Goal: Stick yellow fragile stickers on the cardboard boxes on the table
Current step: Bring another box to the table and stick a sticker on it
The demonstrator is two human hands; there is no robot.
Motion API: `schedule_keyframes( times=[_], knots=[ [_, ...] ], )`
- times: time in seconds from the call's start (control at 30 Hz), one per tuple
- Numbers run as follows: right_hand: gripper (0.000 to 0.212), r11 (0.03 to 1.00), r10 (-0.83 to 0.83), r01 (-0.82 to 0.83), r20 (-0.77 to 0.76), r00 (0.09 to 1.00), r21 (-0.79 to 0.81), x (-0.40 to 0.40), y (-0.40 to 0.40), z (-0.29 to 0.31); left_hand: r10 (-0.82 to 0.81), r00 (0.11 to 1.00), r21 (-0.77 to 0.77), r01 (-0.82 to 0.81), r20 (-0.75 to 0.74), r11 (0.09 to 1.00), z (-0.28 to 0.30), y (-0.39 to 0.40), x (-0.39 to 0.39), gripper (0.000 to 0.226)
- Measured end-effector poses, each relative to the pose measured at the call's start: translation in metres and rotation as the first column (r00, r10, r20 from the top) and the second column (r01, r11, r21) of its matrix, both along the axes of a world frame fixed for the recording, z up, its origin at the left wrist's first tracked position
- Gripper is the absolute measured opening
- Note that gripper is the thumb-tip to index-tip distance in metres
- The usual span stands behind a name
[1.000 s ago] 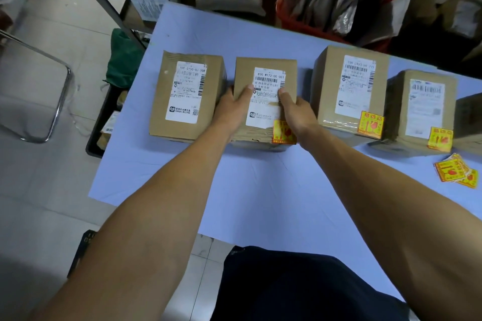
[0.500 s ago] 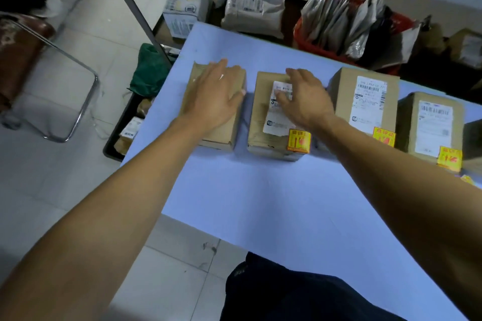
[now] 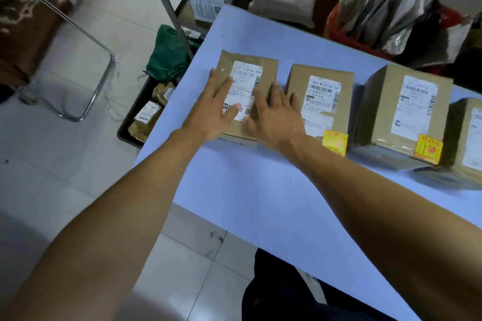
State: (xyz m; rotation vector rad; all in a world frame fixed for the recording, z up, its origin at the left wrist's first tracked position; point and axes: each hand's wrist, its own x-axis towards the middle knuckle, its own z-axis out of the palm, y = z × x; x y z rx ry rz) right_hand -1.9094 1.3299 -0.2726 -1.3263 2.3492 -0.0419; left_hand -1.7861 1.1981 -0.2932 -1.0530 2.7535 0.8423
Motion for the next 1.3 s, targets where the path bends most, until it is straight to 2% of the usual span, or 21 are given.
schedule_keyframes(
  times=[0.23,0.33,0.4,0.47,0.5,0.53,0.6,0.67,0.73,0.77,0.8,0.9,1.0,1.13,1.23,1.3],
  knots=[
    [0.078,0.998,0.035,-0.037,-0.034,0.999,-0.058,0.020,0.035,0.000,0.030,0.998,0.013,-0.029,-0.058,0.999,0.001,0.036,0.019,0.071],
    [0.072,0.982,0.030,-0.013,0.091,0.995,-0.190,0.023,0.032,0.002,0.138,0.981,0.099,-0.125,-0.138,0.987,0.001,0.027,0.028,0.076],
    [0.066,0.935,-0.018,0.102,0.241,0.970,-0.339,0.024,0.025,0.002,0.358,0.908,0.333,-0.276,-0.217,0.902,-0.001,0.016,0.028,0.080],
    [0.061,0.847,-0.128,0.293,0.365,0.922,-0.444,0.025,0.015,0.001,0.607,0.769,0.633,-0.370,-0.203,0.680,-0.002,0.010,0.026,0.078],
    [0.062,0.794,-0.186,0.391,0.427,0.885,-0.465,0.026,0.008,0.000,0.671,0.721,0.724,-0.369,-0.173,0.583,-0.004,0.008,0.025,0.069],
    [0.065,0.747,-0.234,0.479,0.492,0.839,-0.461,0.027,0.000,0.000,0.690,0.706,0.762,-0.358,-0.157,0.539,-0.008,0.006,0.024,0.054],
    [0.067,0.670,-0.311,0.636,0.632,0.710,-0.384,0.027,-0.015,-0.003,0.681,0.714,0.790,-0.318,-0.164,0.524,-0.018,0.004,0.023,0.035],
    [0.072,0.592,-0.393,0.783,0.781,0.485,-0.189,0.023,-0.025,-0.012,0.695,0.704,0.826,-0.299,-0.147,0.478,-0.025,0.005,0.023,0.033],
    [0.082,0.527,-0.475,0.848,0.849,0.231,0.064,0.018,-0.024,-0.023,0.709,0.695,0.864,-0.277,-0.122,0.420,-0.026,0.007,0.024,0.032],
    [0.088,0.518,-0.495,0.842,0.857,0.146,0.155,0.016,-0.020,-0.027,0.711,0.695,0.878,-0.272,-0.105,0.395,-0.026,0.007,0.024,0.033],
    [0.095,0.528,-0.501,0.823,0.859,0.102,0.210,0.015,-0.016,-0.031,0.712,0.696,0.885,-0.272,-0.091,0.379,-0.025,0.008,0.025,0.036],
    [0.110,0.569,-0.476,0.792,0.875,0.094,0.224,0.015,-0.010,-0.037,0.724,0.685,0.901,-0.263,-0.077,0.345,-0.022,0.011,0.025,0.039],
    [0.108,0.565,-0.442,0.801,0.892,0.093,0.197,0.015,-0.009,-0.034,0.726,0.684,0.902,-0.265,-0.073,0.341,-0.018,0.018,0.025,0.040],
    [0.091,0.567,-0.378,0.811,0.920,0.103,0.142,0.010,-0.006,-0.012,0.747,0.651,0.889,-0.251,-0.137,0.382,0.006,0.021,0.020,0.041],
    [0.064,0.558,-0.306,0.826,0.945,0.113,0.082,-0.001,0.002,0.016,0.747,0.629,0.885,-0.199,-0.215,0.422,0.040,0.024,0.010,0.040],
    [0.057,0.546,-0.269,0.835,0.959,0.093,0.072,-0.009,0.015,0.038,0.731,0.634,0.878,-0.168,-0.252,0.449,0.063,0.034,0.001,0.036]
  ],
)
